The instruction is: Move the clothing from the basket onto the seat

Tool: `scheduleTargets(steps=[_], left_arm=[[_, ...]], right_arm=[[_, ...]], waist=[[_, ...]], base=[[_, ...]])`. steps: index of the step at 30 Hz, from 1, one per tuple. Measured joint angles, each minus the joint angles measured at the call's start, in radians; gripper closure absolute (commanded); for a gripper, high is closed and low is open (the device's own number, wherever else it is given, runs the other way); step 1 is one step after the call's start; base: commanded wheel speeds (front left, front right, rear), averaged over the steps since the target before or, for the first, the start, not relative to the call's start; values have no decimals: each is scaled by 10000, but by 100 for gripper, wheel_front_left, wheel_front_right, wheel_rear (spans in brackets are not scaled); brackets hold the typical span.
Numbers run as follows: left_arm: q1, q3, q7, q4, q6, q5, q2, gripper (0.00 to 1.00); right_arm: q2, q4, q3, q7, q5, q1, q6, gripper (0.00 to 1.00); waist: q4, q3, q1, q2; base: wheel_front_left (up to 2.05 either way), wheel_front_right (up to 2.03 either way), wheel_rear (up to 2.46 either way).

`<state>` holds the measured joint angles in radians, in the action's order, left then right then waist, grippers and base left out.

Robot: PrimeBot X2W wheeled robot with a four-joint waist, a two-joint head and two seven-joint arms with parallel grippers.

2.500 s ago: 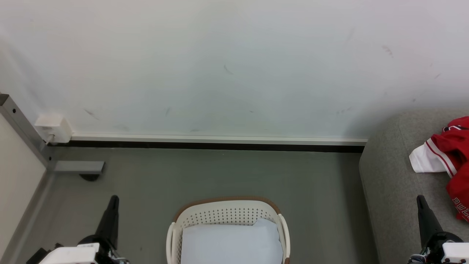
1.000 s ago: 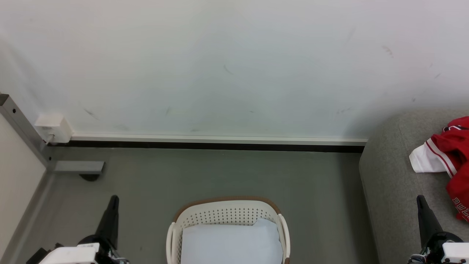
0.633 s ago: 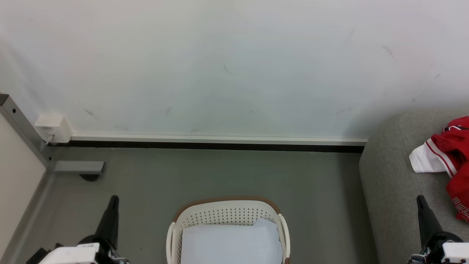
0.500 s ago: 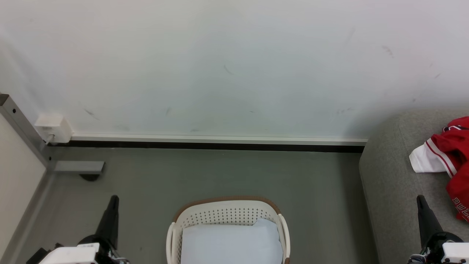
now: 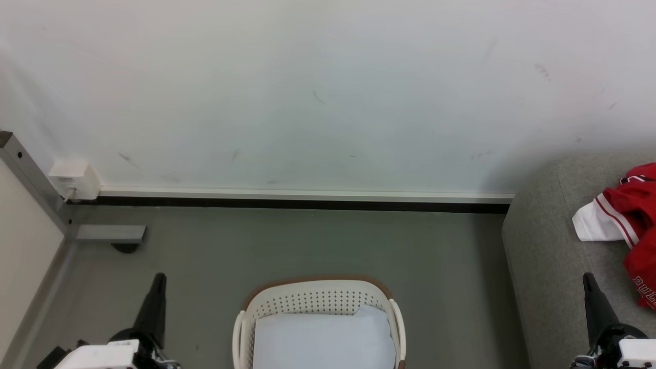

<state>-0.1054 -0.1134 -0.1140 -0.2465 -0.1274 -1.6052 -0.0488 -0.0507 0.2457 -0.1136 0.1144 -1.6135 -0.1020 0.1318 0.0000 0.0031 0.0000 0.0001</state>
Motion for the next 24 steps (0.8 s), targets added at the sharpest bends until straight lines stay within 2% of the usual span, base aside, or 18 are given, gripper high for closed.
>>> scheduleTargets(steps=[24], left_arm=[[0,0,0,0,0,-2,0,100]], right_arm=[[2,0,-4,2,0,0,0,100]], waist=[[0,0,0,0]], base=[[0,0,0]])
